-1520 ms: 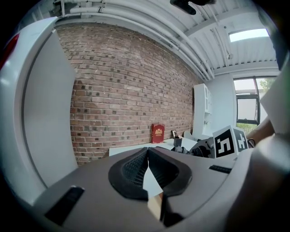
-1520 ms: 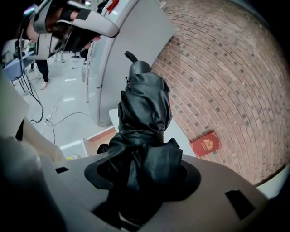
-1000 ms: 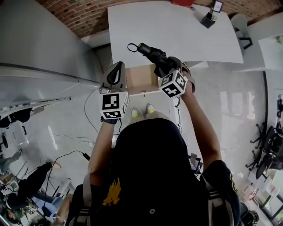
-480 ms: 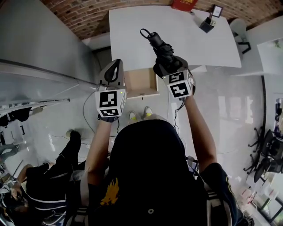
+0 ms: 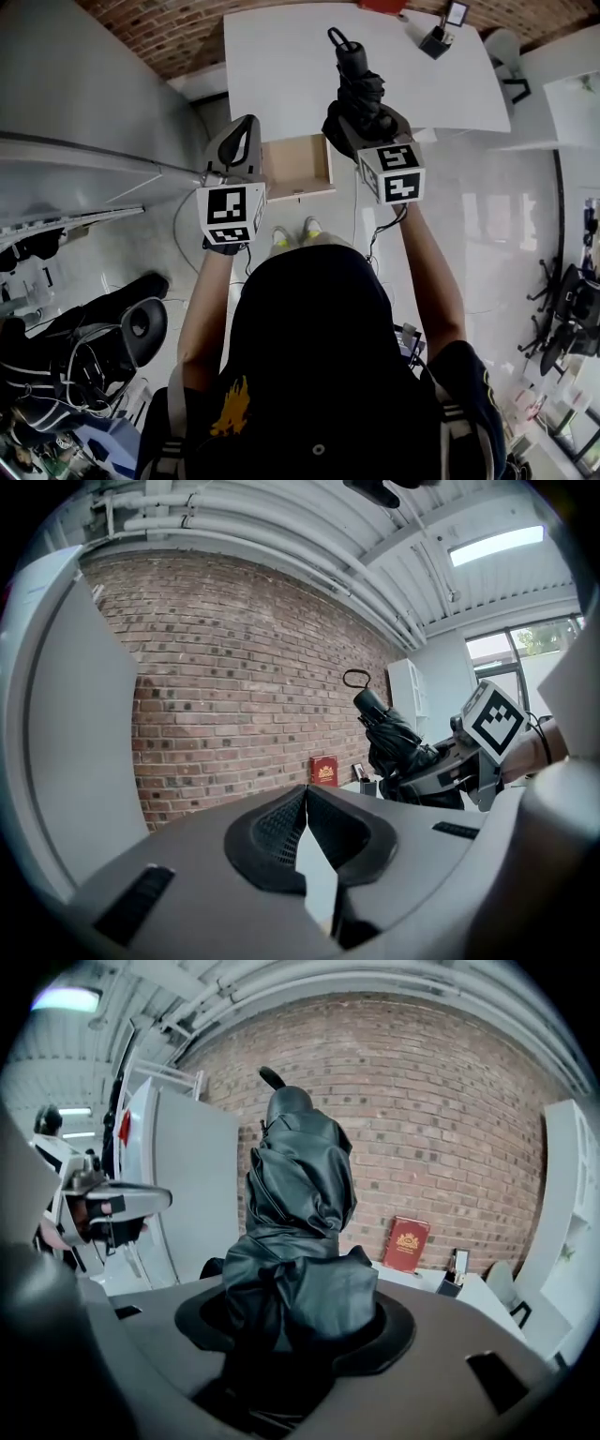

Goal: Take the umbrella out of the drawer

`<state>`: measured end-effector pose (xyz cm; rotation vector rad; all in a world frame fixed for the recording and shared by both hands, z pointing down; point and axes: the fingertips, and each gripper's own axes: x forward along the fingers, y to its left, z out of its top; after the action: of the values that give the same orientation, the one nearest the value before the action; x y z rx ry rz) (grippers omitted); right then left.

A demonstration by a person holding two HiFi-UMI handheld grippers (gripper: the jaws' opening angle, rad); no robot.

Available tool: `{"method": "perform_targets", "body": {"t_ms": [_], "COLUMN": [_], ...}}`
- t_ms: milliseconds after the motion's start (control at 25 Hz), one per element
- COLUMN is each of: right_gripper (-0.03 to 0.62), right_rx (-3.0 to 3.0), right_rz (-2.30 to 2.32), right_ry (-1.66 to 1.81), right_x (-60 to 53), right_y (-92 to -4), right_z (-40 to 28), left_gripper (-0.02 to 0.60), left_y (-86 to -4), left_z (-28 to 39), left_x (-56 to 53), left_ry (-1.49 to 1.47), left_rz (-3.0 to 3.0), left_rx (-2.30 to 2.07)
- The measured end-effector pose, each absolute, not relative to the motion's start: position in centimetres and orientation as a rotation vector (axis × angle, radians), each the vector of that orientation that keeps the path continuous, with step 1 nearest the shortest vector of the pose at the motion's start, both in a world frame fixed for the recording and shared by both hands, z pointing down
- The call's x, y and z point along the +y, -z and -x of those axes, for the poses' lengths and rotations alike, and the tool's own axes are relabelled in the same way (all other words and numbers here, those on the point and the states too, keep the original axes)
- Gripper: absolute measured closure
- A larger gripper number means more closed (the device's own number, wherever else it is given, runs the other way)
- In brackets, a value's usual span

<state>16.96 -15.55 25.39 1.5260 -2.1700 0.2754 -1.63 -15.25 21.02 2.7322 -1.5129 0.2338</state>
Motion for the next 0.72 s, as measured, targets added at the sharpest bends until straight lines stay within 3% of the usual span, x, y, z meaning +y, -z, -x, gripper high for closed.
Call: {"method": "perform_targets", "body": {"t_ms": [720], "right_gripper": [0.319], "right_rx": [-2.388], "right_rz": [-1.669], "right_ry": [-0.162], "right_x": [-13.0], "right_y": [-17.3], "right_z": [-18.9], "left_gripper": [0.563], "left_y": [-18.6], "left_z": [0.2], "left_x": [-13.5], "left_ry": [-0.157], "left_rz": [-2.779], "left_rx": [-1.497]}}
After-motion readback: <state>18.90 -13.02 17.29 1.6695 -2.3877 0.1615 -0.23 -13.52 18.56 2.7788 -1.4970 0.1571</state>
